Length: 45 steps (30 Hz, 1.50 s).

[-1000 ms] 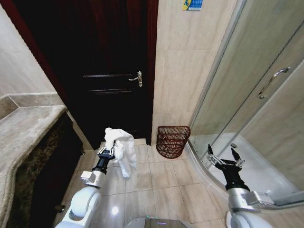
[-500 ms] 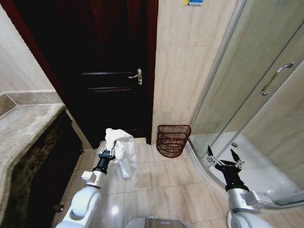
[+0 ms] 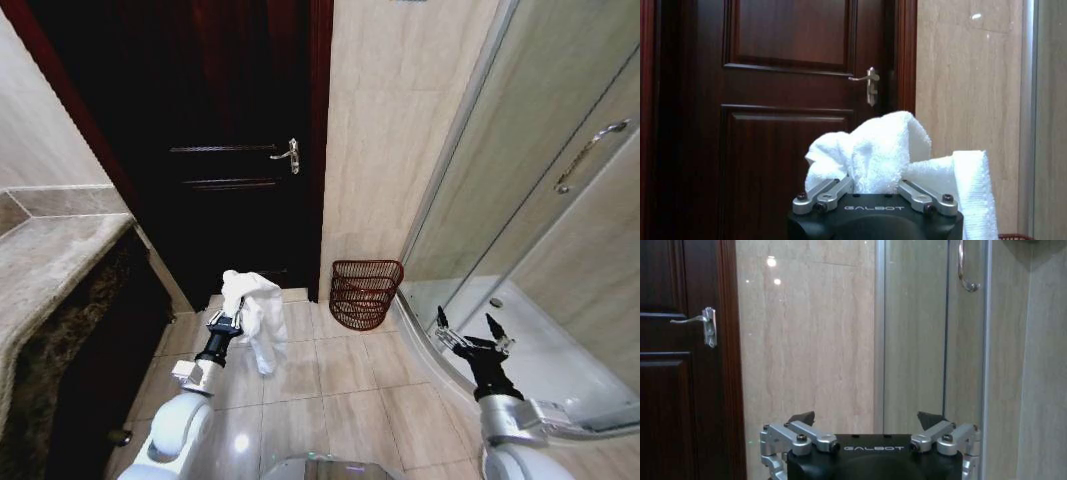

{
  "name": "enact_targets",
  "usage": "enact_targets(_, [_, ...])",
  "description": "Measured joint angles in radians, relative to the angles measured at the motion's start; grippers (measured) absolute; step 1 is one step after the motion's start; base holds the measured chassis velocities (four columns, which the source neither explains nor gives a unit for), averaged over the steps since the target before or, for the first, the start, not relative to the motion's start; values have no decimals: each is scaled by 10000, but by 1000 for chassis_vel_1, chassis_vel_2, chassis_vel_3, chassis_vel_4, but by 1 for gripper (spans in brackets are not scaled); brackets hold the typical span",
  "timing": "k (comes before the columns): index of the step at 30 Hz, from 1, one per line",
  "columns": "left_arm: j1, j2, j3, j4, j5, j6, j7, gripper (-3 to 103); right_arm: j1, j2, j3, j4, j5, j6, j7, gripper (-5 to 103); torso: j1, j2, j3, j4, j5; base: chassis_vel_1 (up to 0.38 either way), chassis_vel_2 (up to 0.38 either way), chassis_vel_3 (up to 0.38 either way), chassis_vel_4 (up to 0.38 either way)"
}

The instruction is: Discard the used towel into the hamper.

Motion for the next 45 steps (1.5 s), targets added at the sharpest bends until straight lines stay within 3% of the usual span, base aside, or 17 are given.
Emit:
enact_targets(24, [19, -4, 5, 152, 163, -138, -66, 10, -64, 0, -36, 35, -50, 65, 12, 100, -439, -1028, -587, 0, 0, -21, -24, -25, -23])
enact_targets(45, [37, -16, -19, 364, -301, -829, 360, 10, -22, 0, -269, 5, -373, 62, 41, 100, -769, -1777, -1001, -4, 0, -21, -18, -20, -19])
